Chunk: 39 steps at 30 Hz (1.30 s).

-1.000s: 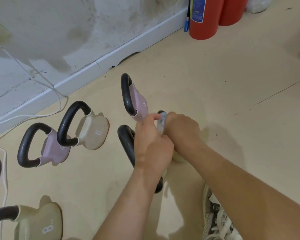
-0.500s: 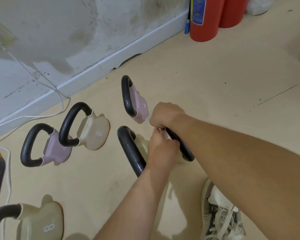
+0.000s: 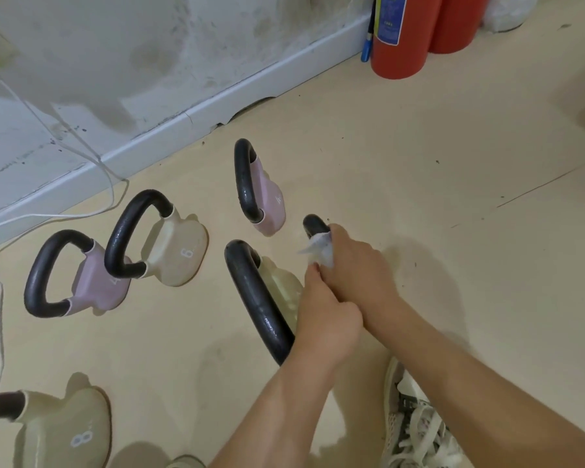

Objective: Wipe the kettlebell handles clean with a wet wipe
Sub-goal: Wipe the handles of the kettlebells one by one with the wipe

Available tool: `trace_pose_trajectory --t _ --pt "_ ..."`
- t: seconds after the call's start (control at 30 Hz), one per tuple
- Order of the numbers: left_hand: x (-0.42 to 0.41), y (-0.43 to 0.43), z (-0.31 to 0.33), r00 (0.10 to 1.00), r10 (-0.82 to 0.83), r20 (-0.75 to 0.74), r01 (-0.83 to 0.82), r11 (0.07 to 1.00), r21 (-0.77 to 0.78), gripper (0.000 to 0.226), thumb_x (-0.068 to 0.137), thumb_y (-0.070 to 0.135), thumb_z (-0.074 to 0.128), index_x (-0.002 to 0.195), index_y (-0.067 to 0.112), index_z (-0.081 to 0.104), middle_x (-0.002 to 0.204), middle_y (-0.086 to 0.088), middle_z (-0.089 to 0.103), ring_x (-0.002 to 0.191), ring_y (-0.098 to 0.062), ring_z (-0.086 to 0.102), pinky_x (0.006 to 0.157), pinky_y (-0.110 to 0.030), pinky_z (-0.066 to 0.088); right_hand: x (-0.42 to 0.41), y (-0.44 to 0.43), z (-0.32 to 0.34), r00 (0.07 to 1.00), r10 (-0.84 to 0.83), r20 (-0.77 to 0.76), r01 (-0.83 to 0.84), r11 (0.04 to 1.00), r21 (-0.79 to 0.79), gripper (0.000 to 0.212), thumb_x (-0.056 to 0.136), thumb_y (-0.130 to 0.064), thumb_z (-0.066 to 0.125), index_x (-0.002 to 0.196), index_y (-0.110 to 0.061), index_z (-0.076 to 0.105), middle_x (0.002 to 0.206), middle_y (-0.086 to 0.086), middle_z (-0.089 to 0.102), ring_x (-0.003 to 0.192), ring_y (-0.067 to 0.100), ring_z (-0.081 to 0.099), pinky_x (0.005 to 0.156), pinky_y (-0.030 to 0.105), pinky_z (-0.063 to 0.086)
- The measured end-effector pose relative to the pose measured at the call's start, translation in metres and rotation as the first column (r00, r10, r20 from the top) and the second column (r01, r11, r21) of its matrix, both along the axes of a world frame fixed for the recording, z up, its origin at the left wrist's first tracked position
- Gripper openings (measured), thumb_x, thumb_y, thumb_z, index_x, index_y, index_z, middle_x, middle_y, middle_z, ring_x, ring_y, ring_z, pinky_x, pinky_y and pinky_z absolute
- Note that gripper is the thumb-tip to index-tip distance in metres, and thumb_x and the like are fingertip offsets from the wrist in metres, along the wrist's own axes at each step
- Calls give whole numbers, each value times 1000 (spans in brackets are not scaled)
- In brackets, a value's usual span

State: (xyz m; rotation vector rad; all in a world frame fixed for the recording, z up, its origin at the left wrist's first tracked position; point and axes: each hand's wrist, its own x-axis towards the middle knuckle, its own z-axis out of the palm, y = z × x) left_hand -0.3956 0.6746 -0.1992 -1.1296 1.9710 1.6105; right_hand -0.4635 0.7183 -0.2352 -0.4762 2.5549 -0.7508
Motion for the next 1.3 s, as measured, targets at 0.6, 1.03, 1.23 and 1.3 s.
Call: trace_pose_trajectory --t 0.6,1.03,1.23,1.3 --pt "8 12 -14 986 155 68 -162 982 98 56 85 1 52 135 23 46 129 0 56 119 -16 53 102 -31 42 40 57 -49 987 -92 128 111 983 -147 41 81 -34 62 119 -22 50 119 -1 47 111 14 35 83 19 33" --pt "17 1 18 961 184 -206 -167 981 98 57 92 7 56 133 40 35 117 17 52 95 13 58 81 -15 49 14 57 21 905 -164 391 369 762 -533 44 79 -7 72 119 -24 63 96 -4 69 86 7 67 88 25 54" --pt "7 -19 33 780 -419 -465 62 791 -608 40 85 -3 51 95 34 63 106 17 58 97 7 54 80 -9 41 -8 49 31 663 -33 748 683 435 -586 47 89 6 54 124 -25 53 115 6 58 87 24 70 81 30 57" --pt "-5 -25 25 669 -658 -345 216 617 -757 25 87 7 52 97 23 68 103 11 64 99 -4 56 86 -16 41 -7 50 29 525 66 848 814 253 -523 49 90 12 43 126 -20 50 108 13 57 73 24 64 68 31 53"
